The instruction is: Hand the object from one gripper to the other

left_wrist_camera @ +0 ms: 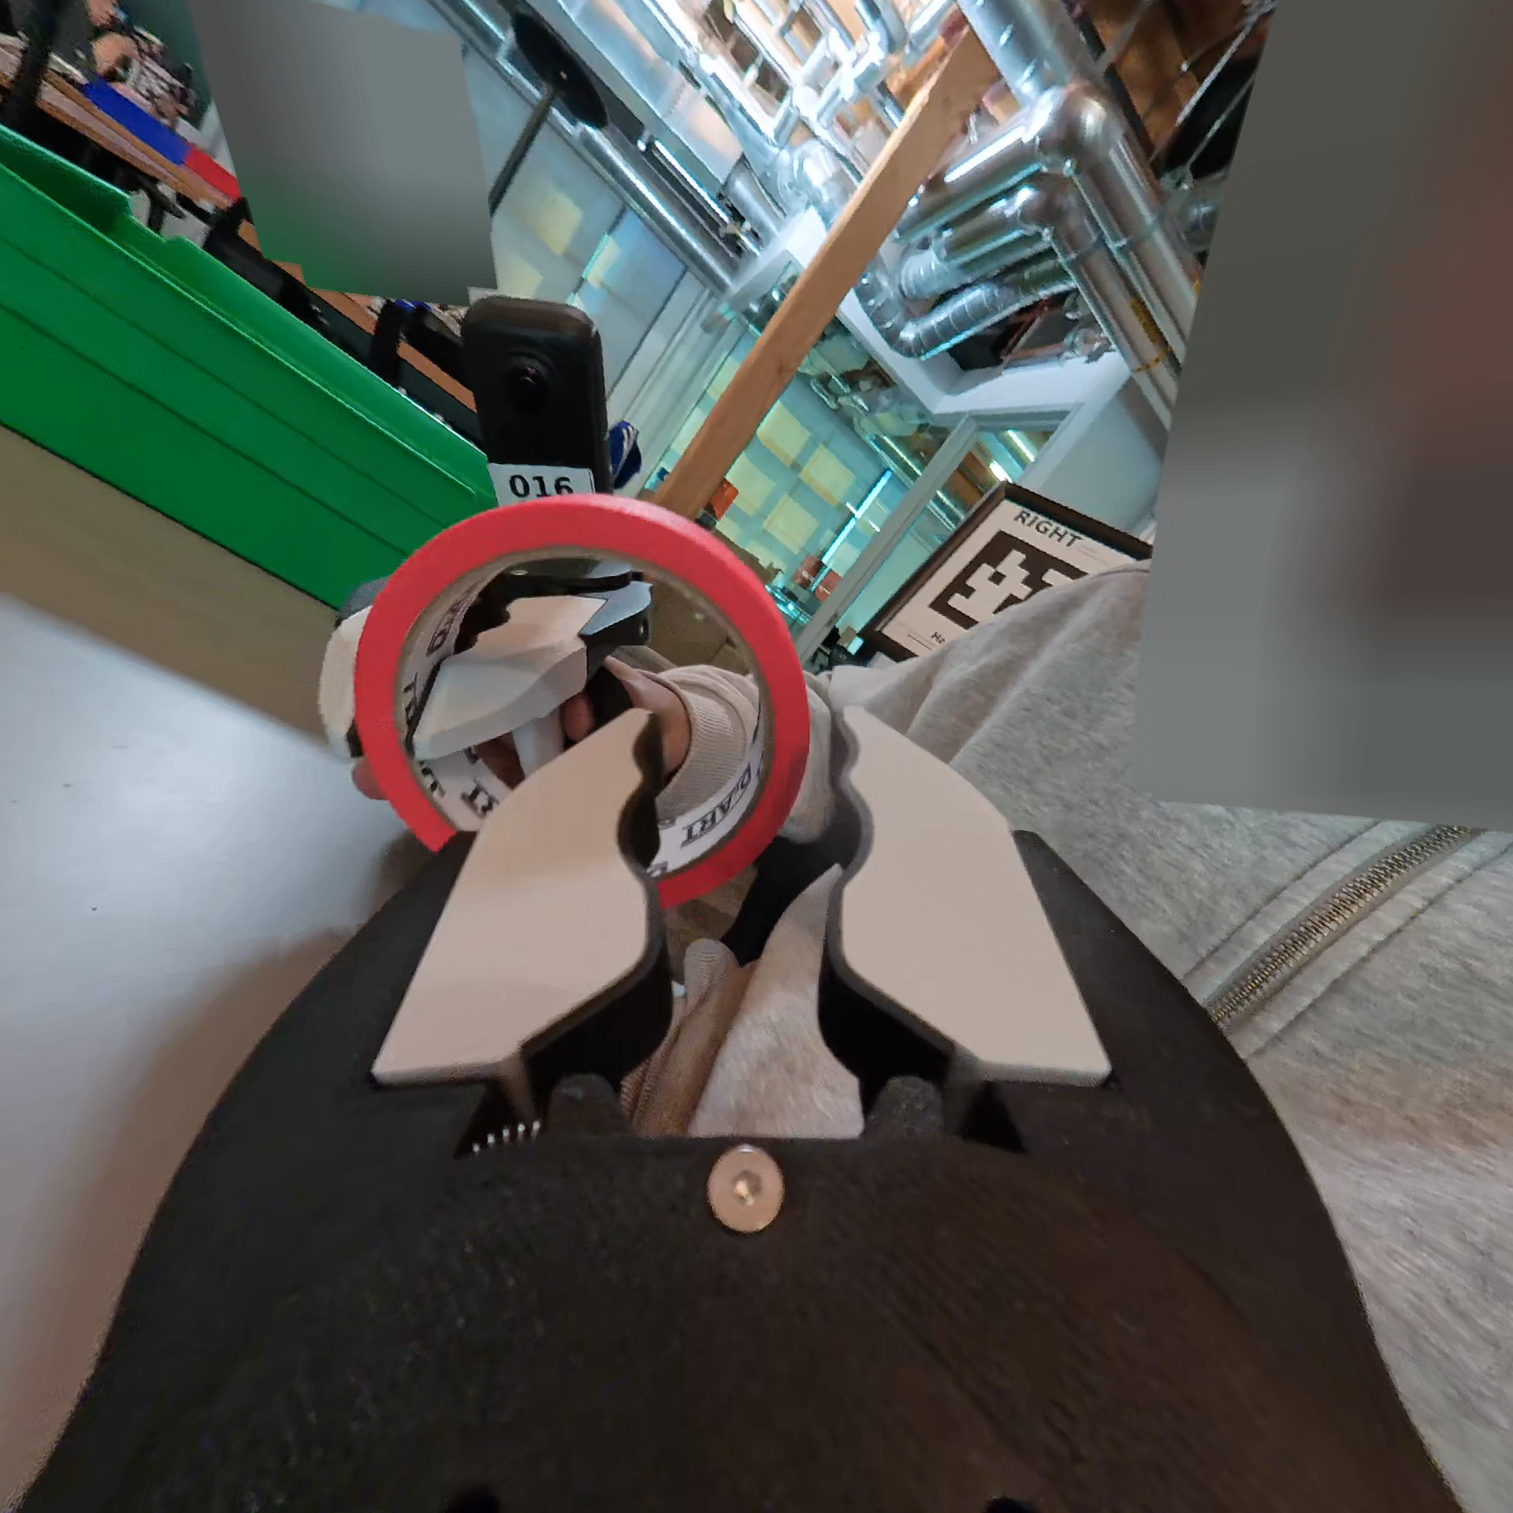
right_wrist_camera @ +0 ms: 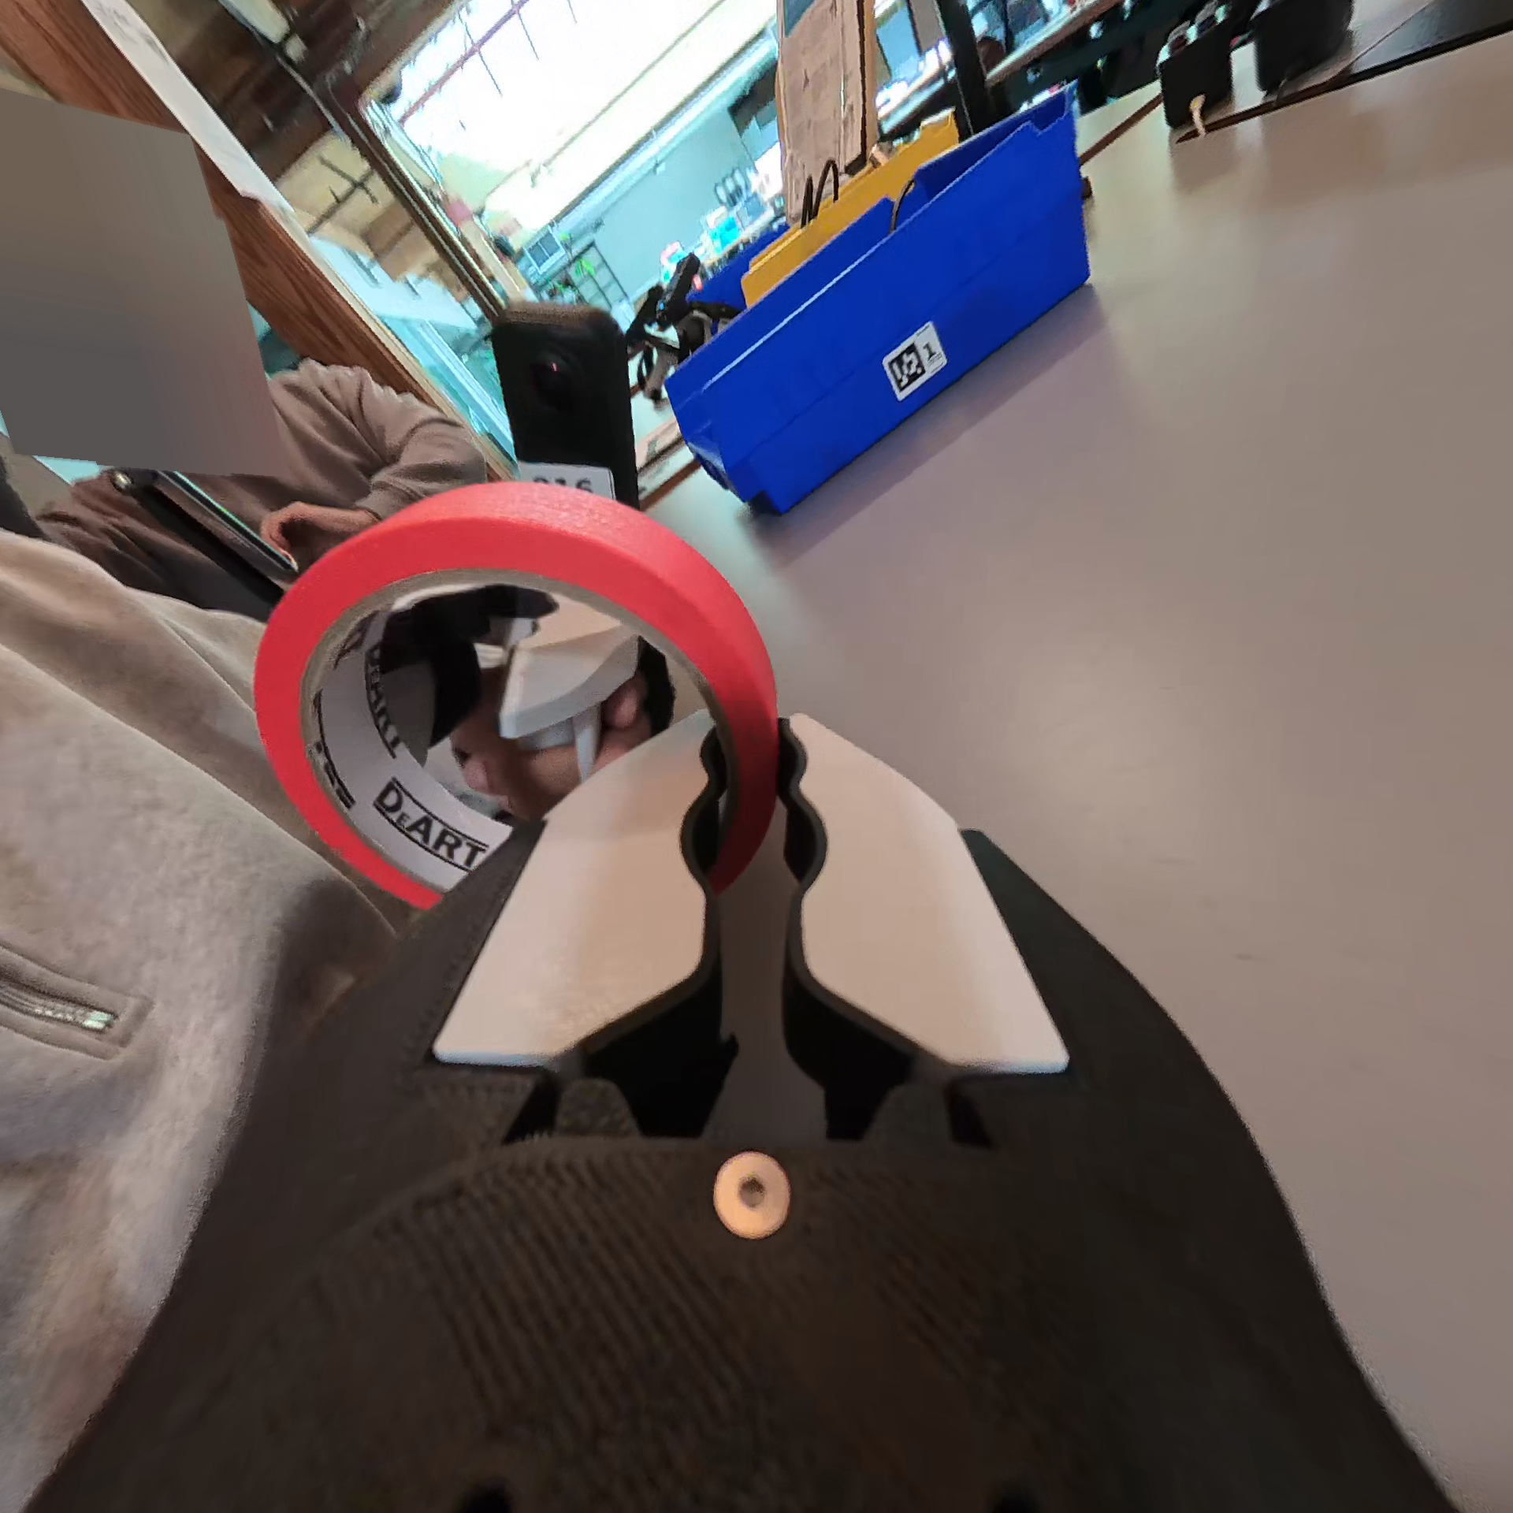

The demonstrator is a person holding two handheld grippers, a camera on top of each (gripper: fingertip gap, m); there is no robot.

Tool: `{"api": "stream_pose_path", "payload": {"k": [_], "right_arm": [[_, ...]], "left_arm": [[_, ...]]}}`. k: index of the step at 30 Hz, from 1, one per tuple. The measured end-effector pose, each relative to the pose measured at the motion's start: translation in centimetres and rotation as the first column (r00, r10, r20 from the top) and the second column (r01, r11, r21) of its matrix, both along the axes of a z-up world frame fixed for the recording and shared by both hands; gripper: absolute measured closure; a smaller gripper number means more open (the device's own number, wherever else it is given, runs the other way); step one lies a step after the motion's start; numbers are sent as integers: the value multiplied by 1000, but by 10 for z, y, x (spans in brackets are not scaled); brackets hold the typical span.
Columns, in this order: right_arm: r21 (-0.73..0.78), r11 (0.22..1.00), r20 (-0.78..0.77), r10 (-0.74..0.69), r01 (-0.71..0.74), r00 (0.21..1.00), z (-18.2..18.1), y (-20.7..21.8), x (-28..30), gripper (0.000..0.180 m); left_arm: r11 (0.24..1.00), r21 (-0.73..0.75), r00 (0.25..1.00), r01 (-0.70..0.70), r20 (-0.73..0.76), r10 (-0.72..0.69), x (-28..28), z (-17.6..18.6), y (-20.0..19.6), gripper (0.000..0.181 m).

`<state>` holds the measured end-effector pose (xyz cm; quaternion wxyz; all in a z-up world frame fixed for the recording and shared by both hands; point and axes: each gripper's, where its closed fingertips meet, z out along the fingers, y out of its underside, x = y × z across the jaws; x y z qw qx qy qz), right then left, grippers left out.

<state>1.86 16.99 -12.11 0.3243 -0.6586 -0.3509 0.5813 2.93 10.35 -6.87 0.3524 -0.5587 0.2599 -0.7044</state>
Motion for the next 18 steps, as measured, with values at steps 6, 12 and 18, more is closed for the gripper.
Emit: {"api": "stream_pose_path", "payload": {"k": [6,12,18], "right_arm": [[-67,997,-63,-42,38,997,5,14,11,168],[-59,998,-162,-18,9,987,21,12,15,168],[17,999,-187,35,-33,982,30,0,11,168]], "left_arm": [[994,-59,996,-87,21,88,-9,-4,19,124],[967,-177,983,-182,-11,183,-15,-22,41,103],[953,-269,990,-143,-39,137,-10,-35,41,102]]}}
